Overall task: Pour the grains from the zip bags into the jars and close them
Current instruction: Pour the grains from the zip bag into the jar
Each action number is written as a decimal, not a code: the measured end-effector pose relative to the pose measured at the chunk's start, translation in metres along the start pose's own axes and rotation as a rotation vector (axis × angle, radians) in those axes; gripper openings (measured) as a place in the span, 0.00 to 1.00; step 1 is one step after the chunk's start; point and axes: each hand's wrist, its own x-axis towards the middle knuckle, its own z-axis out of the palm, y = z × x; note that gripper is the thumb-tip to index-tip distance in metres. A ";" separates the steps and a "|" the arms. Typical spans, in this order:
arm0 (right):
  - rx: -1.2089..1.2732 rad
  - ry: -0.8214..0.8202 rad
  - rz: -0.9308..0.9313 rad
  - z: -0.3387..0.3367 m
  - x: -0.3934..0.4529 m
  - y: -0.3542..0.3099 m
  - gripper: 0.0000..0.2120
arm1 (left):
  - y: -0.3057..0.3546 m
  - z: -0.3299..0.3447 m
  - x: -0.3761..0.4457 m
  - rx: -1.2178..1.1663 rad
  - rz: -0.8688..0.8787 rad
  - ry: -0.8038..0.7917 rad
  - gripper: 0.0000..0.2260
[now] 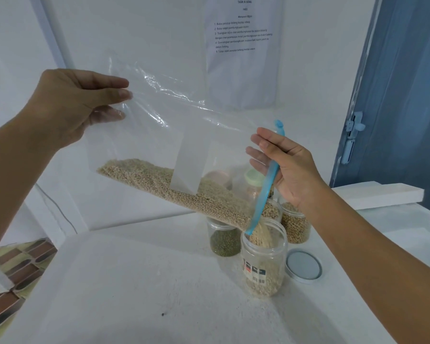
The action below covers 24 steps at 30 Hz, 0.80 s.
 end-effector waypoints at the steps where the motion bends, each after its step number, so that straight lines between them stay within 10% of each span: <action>1: -0.001 0.002 0.001 0.000 0.000 0.000 0.12 | 0.000 0.000 0.000 -0.007 -0.003 0.000 0.08; 24: 0.010 0.018 0.007 -0.001 -0.003 -0.005 0.13 | 0.006 0.005 -0.008 -0.017 -0.032 0.002 0.13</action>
